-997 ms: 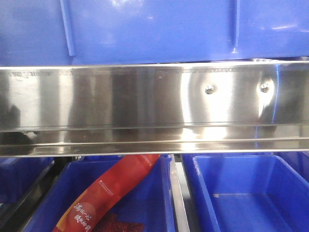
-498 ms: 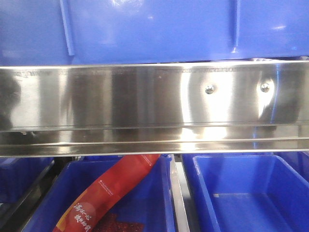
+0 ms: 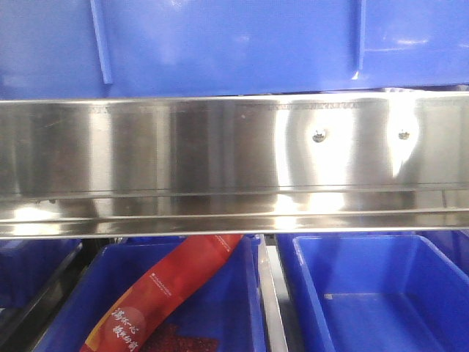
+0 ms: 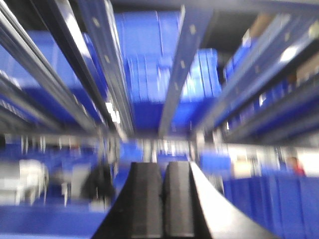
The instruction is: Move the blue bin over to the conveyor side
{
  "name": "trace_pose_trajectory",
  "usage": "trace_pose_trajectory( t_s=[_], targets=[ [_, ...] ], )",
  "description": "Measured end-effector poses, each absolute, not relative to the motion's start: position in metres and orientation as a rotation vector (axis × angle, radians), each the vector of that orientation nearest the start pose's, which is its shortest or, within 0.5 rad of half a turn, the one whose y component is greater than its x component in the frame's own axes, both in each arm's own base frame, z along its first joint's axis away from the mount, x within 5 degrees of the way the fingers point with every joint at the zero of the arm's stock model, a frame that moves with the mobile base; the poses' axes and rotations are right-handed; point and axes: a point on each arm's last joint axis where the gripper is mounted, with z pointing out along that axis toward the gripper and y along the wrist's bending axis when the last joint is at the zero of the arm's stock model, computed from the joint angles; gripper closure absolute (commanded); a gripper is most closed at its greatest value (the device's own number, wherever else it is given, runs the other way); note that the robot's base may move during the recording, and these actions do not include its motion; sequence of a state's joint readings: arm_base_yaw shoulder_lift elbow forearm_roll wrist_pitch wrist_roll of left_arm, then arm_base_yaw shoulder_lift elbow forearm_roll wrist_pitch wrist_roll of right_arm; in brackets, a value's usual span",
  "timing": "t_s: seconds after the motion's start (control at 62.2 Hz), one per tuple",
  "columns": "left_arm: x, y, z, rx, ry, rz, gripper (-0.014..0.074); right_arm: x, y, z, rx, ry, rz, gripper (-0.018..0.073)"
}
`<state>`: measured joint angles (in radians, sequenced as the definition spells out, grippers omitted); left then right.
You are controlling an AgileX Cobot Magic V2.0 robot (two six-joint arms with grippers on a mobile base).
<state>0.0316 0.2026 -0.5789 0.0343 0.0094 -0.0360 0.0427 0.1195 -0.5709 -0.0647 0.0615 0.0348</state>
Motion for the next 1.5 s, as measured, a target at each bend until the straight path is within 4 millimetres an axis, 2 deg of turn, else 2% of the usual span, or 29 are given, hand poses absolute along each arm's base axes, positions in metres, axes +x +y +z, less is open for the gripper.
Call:
trace_pose_trajectory(
  t_s=[0.064,0.209,0.531,0.659,0.836,0.965,1.093,1.286,1.495],
  targets=[
    [0.038,0.001,0.406,-0.033,1.190,0.009,0.0585,0.018,0.000,0.394,-0.033,1.198,0.006,0.0648],
    [0.068,0.002,0.430,-0.046,1.368,-0.004,0.0585,0.047,0.000,0.414,-0.030,1.420,-0.002,0.0648],
    [0.146,0.005,0.467,-0.063,1.857,-0.003,0.0585,0.116,0.003,0.465,-0.012,1.857,0.017,0.0648],
    [0.176,0.005,0.471,-0.067,1.914,-0.013,0.0585,0.139,0.004,0.474,-0.011,1.905,0.022,0.0648],
    [0.211,0.000,0.466,-0.081,1.923,-0.117,0.0585,0.165,0.008,0.470,-0.006,1.956,0.063,0.0648],
    [0.240,-0.008,0.466,-0.007,1.948,-0.134,0.0585,0.185,0.012,0.469,-0.018,2.018,0.085,0.0634],
    [0.264,-0.014,0.474,0.030,1.954,-0.154,0.0585,0.213,0.023,0.472,-0.061,2.111,0.110,0.0627],
    [0.283,-0.017,0.480,0.040,1.980,-0.173,0.0585,0.256,0.043,0.479,-0.070,2.200,0.114,0.0627],
    [0.286,-0.017,0.480,0.043,1.985,-0.174,0.0585,0.296,0.056,0.481,-0.079,2.256,0.101,0.0627]
  ],
)
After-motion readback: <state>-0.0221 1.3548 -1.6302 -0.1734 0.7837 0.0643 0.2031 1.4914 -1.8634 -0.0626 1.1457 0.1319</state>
